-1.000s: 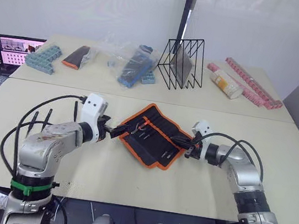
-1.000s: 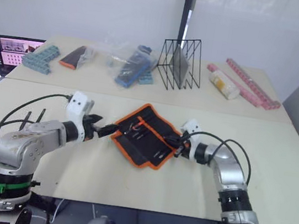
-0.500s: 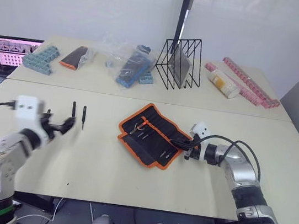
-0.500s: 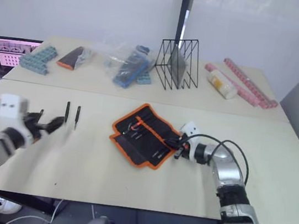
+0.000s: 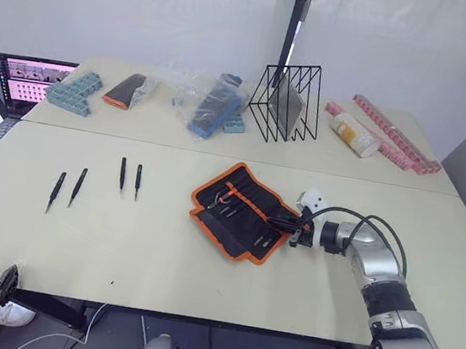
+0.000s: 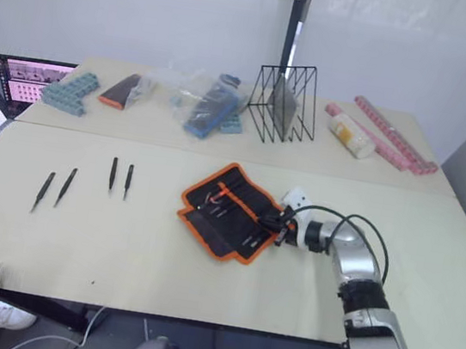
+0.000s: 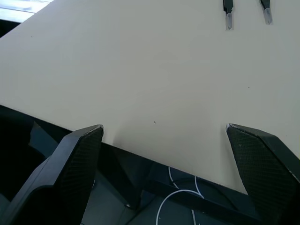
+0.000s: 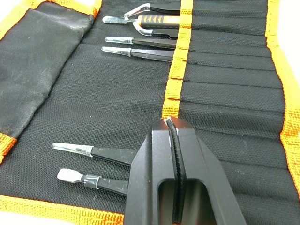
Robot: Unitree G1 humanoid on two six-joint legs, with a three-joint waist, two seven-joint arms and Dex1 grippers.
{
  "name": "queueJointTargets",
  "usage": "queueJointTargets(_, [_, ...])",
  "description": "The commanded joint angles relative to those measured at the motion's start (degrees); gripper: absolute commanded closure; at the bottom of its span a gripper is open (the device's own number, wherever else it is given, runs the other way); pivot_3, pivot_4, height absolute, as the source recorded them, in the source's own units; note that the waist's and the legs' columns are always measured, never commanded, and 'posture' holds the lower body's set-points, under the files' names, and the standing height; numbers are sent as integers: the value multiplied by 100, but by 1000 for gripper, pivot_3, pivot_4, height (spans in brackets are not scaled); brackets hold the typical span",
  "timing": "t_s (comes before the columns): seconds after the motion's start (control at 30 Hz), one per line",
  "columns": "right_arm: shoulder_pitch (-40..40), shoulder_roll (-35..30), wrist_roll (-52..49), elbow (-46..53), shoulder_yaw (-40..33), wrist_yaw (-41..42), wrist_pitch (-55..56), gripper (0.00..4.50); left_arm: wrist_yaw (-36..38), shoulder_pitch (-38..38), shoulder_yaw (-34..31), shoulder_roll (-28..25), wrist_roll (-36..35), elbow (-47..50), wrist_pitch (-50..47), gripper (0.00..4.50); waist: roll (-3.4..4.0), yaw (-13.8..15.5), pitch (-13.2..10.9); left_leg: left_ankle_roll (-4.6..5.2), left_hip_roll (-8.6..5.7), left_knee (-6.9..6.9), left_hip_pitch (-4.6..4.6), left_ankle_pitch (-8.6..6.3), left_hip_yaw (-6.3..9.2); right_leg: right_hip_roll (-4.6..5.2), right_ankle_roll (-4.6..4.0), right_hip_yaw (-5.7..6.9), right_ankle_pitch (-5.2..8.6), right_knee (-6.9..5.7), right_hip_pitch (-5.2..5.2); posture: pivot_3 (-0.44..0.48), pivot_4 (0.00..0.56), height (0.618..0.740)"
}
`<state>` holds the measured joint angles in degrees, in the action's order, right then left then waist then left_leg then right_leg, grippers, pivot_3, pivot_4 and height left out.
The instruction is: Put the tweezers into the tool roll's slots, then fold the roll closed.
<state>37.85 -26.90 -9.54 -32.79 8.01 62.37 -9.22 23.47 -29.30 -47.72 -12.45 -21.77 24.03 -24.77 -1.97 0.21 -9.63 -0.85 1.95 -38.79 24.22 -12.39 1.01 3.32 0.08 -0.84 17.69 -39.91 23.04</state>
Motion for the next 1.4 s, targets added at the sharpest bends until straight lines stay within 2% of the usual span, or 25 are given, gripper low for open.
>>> queueJointTargets(0.03, [-25, 13, 145, -180, 61, 44, 48, 4500, 25, -135, 82, 50, -150, 120, 304, 49, 0, -8, 0, 0, 0, 1, 1, 0, -4, 0, 0, -2, 0, 1, 1, 0, 150, 685])
queueJointTargets(0.2, [-16, 28, 139, -269, 37, 45, 123, 4500, -20, -91, 118, -5, -401, 26, 328, 49, -1, -38, 0, 1, 2, 2, 2, 0, -40, -5, 1, 0, 0, 1, 3, 0, 150, 685])
queueJointTargets(0.4, [-73, 27, 118, -276, -6, 13, 191, 4500, -71, 174, 179, -477, -469, -246, 205, 49, -1, -36, 1, 1, 1, 1, 2, 0, -51, -29, 2, 1, 1, 0, 3, 0, 150, 685])
queueJointTargets(0.7, [-229, -27, 78, -21, -55, -63, 92, 4500, -576, 1361, 343, -1597, -566, -787, -900, 49, -1, -16, 1, 2, 0, 1, -1, 0, -46, -31, 5, 2, -1, -3, 0, 0, 150, 685])
queueJointTargets(0.9, [-322, -60, 60, 231, -83, -81, -45, 4500, -636, 2132, 824, -2185, -400, -1343, -1342, 49, -1, -23, 1, 2, -1, 2, -2, 0, -22, -28, 6, 2, -2, -11, 4, 0, 150, 685])
queueJointTargets(1.17, [-343, -45, 35, 424, -120, -124, -198, 4500, -674, 3029, 1439, -2479, -14, -2363, -1267, 49, -1, -36, 0, 2, -5, 3, -1, 0, -4, -25, 10, 5, -5, -19, 8, 0, 150, 685])
queueJointTargets(1.4, [-329, 20, 15, 522, -155, -231, -303, 4500, -524, 3687, 1788, -2537, 197, -3310, -962, 49, 2, -15, 0, 2, -10, 5, -4, 0, -1, -17, 11, 9, -6, -23, 8, 0, 150, 685])
